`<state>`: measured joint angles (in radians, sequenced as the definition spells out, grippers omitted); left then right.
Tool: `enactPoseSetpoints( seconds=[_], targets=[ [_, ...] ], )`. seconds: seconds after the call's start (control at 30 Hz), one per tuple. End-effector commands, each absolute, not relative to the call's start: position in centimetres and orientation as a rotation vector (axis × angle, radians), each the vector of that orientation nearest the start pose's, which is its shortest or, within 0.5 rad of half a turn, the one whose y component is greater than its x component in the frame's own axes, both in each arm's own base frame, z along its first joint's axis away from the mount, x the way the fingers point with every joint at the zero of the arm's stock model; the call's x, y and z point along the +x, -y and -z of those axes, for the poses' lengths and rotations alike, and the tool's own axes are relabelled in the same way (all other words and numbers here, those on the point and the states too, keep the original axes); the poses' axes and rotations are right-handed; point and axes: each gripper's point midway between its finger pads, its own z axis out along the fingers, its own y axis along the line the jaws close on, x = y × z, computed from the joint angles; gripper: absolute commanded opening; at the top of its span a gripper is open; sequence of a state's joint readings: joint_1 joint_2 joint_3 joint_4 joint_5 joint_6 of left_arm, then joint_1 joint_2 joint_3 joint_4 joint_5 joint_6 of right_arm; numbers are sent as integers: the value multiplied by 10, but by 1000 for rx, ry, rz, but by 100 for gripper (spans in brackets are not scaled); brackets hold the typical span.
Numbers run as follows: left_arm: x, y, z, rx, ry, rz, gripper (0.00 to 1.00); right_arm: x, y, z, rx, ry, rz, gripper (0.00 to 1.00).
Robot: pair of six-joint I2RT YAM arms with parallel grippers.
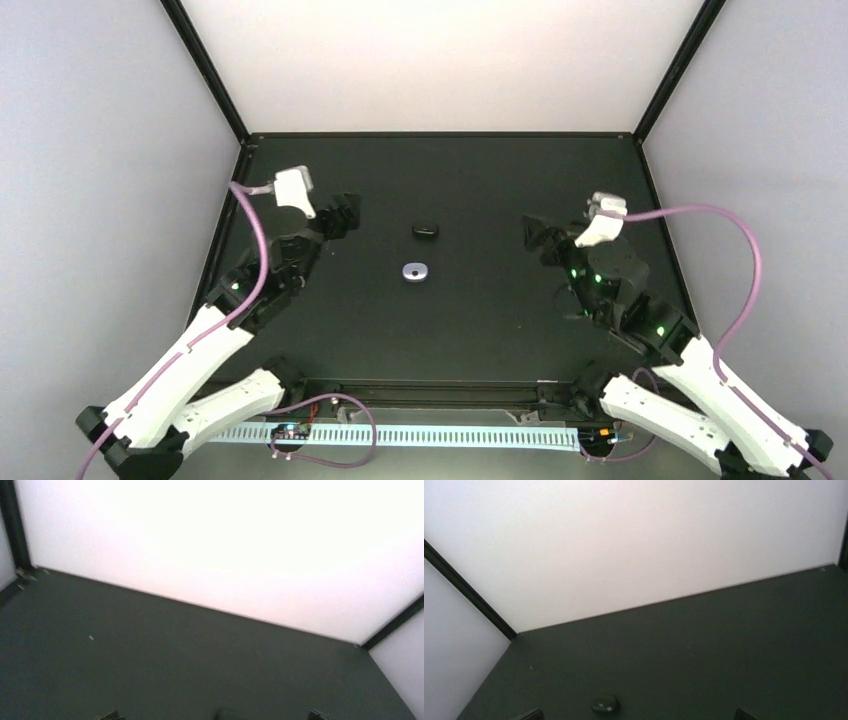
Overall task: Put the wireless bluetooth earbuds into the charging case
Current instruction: Reset both arms
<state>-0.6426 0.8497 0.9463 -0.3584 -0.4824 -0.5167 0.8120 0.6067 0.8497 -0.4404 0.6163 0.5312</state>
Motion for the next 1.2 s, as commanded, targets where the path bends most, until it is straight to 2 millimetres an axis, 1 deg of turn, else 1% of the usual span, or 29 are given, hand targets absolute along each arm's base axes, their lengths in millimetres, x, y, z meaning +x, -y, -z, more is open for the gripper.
enactPoseSetpoints(
  seconds=[0.0, 0.03, 0.07, 0.13, 0.2, 0.27, 0.37, 0.43, 0.47, 0.5, 0.53, 0.57, 0.6, 0.7, 0.8, 0.9, 1.0, 1.1, 1.17],
  targets=[
    [284, 79, -345, -210, -1804, 96, 99, 253, -115, -391, 149, -1714, -361, 100],
    [283, 78, -347, -180, -1804, 69, 99, 256, -118, -397, 110, -1727, -316, 100],
    [282, 77, -347, -146, -1805, 42, 99, 261, -115, -401, 126, -1732, -265, 100],
    [277, 77, -341, -88, -1803, 33, 99, 265, -101, -403, 194, -1718, -187, 100],
    [271, 82, -330, -10, -1791, 57, 99, 264, -95, -398, 203, -1710, -226, 100],
    [261, 84, -316, 28, -1784, 102, 99, 260, -85, -387, 213, -1708, -273, 100],
    [248, 80, -301, 55, -1760, 132, 99, 257, -70, -353, 250, -1758, -248, 100],
    [242, 75, -306, 41, -1718, 144, 99, 255, -63, -325, 265, -1809, -197, 100],
    [240, 73, -311, 29, -1695, 151, 99, 255, -60, -307, 266, -1833, -161, 100],
    [239, 72, -314, 13, -1680, 165, 99, 253, -57, -300, 269, -1832, -150, 100],
    [240, 71, -314, -7, -1676, 170, 99, 252, -54, -287, 273, -1836, -134, 100],
    [240, 71, -315, -16, -1675, 176, 99, 249, -53, -281, 270, -1825, -149, 100],
    [240, 70, -315, -22, -1678, 177, 99, 246, -55, -283, 257, -1798, -186, 100],
    [243, 67, -311, -53, -1695, 159, 99, 237, -62, -300, 170, -1693, -273, 100],
    [245, 68, -308, -49, -1708, 146, 99, 234, -59, -304, 197, -1658, -298, 100],
    [247, 69, -306, -45, -1711, 142, 99, 241, -62, -298, 238, -1721, -298, 100],
    [249, 72, -306, -39, -1710, 142, 99, 252, -67, -283, 298, -1846, -259, 100],
    [250, 75, -304, -17, -1708, 142, 99, 259, -80, -279, 338, -1916, -308, 100],
    [251, 79, -302, 7, -1712, 150, 99, 261, -86, -273, 393, -1938, -370, 100]
  ],
)
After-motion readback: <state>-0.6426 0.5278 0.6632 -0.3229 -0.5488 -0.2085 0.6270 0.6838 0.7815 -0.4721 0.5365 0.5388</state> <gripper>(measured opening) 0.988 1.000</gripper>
